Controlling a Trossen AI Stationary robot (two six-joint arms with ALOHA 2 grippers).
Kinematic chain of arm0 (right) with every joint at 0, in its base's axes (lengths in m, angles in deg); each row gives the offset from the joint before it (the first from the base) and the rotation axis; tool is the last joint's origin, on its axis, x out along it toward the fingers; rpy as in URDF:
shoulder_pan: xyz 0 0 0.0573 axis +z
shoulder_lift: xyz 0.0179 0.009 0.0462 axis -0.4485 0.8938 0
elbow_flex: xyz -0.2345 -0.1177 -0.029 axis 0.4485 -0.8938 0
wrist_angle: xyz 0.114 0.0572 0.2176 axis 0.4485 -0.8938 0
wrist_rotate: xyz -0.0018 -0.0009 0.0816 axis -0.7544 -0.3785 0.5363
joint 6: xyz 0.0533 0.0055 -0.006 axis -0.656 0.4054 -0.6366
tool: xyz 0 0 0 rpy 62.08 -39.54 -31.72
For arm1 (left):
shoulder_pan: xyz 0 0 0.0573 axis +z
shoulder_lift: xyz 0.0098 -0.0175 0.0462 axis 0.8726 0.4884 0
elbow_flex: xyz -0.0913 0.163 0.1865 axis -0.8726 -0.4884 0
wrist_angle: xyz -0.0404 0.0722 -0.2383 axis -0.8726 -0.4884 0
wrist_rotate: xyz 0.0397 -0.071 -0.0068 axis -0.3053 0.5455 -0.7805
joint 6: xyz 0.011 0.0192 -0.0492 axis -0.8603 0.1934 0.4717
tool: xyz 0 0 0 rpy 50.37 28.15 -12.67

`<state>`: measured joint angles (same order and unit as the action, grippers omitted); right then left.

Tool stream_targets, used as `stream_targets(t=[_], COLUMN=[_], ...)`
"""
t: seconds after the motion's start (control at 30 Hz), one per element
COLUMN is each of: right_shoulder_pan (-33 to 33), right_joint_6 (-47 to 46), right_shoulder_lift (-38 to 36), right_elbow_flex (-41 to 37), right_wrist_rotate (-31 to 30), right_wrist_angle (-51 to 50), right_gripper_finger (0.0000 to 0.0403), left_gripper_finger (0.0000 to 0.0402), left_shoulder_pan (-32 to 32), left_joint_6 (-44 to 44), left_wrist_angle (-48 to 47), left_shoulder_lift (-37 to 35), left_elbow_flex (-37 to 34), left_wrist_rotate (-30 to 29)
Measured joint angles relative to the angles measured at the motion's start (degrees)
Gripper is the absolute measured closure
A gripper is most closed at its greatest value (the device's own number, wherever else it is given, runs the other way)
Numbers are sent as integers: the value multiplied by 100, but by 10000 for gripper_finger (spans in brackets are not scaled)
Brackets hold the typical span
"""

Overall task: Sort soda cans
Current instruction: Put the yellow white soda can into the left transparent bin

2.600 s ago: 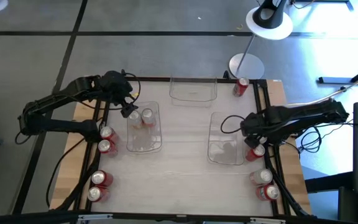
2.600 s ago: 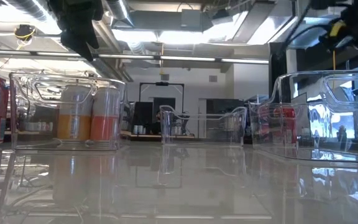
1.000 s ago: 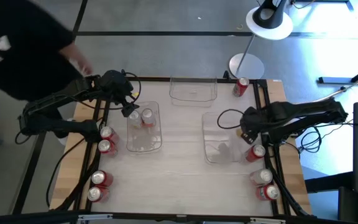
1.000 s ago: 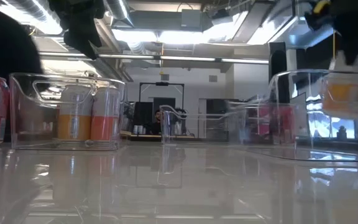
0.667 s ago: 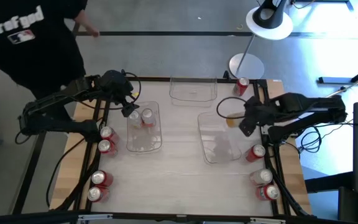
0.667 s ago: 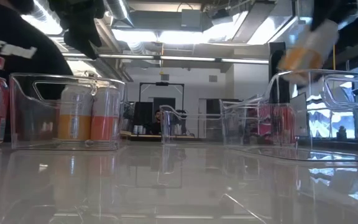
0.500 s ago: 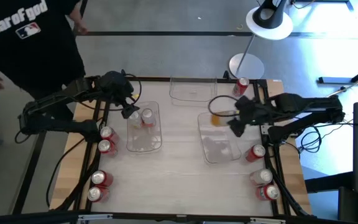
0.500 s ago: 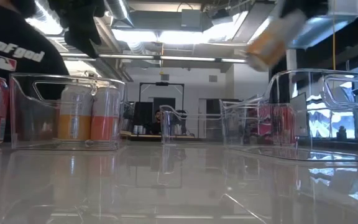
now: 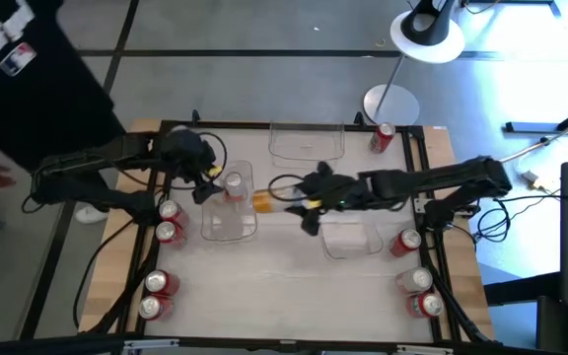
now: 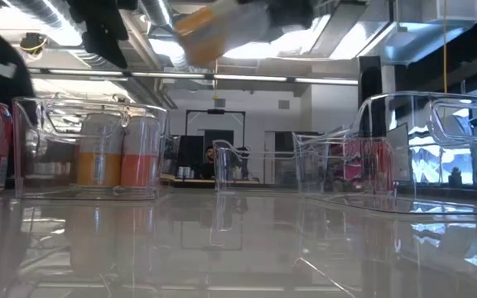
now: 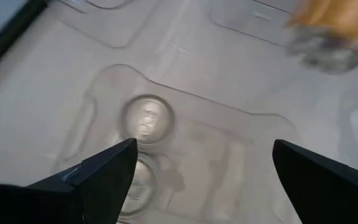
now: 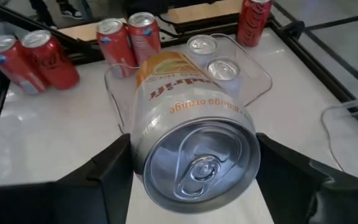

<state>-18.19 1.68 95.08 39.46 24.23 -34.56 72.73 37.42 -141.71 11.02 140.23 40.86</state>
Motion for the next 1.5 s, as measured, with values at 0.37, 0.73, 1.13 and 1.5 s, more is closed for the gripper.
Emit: stream_targets(t=[0.37,0.73,1.13,1.5], right_shoulder_pan=[-292,-335,-373,-491], right_joint_6=[422,621,740,747], right_shoulder_lift=[976,1170,1454,2108], right_elbow_flex=[-2,-2,0,2], right_wrist_rotate=[458,601,591,591], right_wrist_angle=[1378,2232,3099,3508], right_gripper_finger=[136,139,139,139], left_gripper_finger=[92,325,382,401], left_shoulder_pan=[-1053,-1515,-1546,-1528], left_joint_6=[436,294,434,556], left_wrist_angle=[380,671,1451,664], left_shoulder_lift=[-209,-145,-131,-193], left_elbow_flex=[0,-420,-1235,-1236], left_wrist_rotate=[-200,-434,-399,-406])
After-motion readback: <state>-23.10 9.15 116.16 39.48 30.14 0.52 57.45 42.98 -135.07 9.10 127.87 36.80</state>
